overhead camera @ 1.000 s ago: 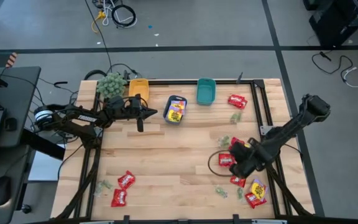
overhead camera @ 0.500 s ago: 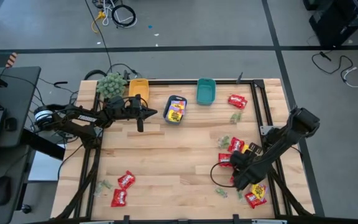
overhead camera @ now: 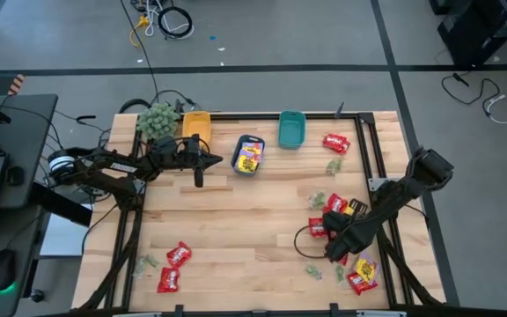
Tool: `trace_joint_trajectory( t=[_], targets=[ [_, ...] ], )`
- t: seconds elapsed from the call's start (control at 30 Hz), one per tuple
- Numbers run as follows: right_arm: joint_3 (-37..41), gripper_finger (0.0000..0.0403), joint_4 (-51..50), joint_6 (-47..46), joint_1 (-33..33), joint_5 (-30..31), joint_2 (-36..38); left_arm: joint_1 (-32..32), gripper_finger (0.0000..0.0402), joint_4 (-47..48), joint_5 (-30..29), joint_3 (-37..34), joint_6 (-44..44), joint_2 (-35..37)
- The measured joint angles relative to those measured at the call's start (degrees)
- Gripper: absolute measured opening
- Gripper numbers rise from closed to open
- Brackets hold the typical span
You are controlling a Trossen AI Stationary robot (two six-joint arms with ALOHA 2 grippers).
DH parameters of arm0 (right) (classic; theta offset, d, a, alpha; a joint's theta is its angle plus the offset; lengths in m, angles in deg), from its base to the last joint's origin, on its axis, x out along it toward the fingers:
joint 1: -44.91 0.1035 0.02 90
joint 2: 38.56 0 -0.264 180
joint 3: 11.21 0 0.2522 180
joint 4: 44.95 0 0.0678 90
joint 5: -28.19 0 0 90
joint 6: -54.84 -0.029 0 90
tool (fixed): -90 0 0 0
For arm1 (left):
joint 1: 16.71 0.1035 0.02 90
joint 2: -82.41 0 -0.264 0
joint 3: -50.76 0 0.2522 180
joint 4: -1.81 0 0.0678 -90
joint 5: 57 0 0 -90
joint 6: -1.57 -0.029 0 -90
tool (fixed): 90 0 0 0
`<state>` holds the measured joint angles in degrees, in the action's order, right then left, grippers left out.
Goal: Sort candy
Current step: Put the yellow candy pack into the blue bin
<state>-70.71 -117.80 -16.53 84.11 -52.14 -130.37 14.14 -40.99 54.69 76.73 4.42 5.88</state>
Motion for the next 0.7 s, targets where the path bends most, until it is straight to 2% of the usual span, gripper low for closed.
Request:
trace_joint_trajectory(
  t=[0.27,0.43,0.53,0.7],
  targets=[
    [-5.3,0.0,-1.6,0.4,-1.3,-0.3,9.6,0.0,0.0001,-0.1,0.0,0.0,0.0,0.0],
    [-5.8,0.0007,-3.2,-2.9,-1.6,-0.5,11.8,0.0,0.0001,-0.1,0.0,0.0,0.0,0.0],
    [-4.5,0.0033,-3.4,-3.4,-1.4,-2.2,10.4,0.0,0.0001,-0.1,0.0,0.0,0.0,0.0],
    [-0.5,0.011,-3.0,-2.4,-1.6,-3.8,7.7,0.0,0.0001,-0.1,0.0,0.0,-0.1,0.0]
  ],
)
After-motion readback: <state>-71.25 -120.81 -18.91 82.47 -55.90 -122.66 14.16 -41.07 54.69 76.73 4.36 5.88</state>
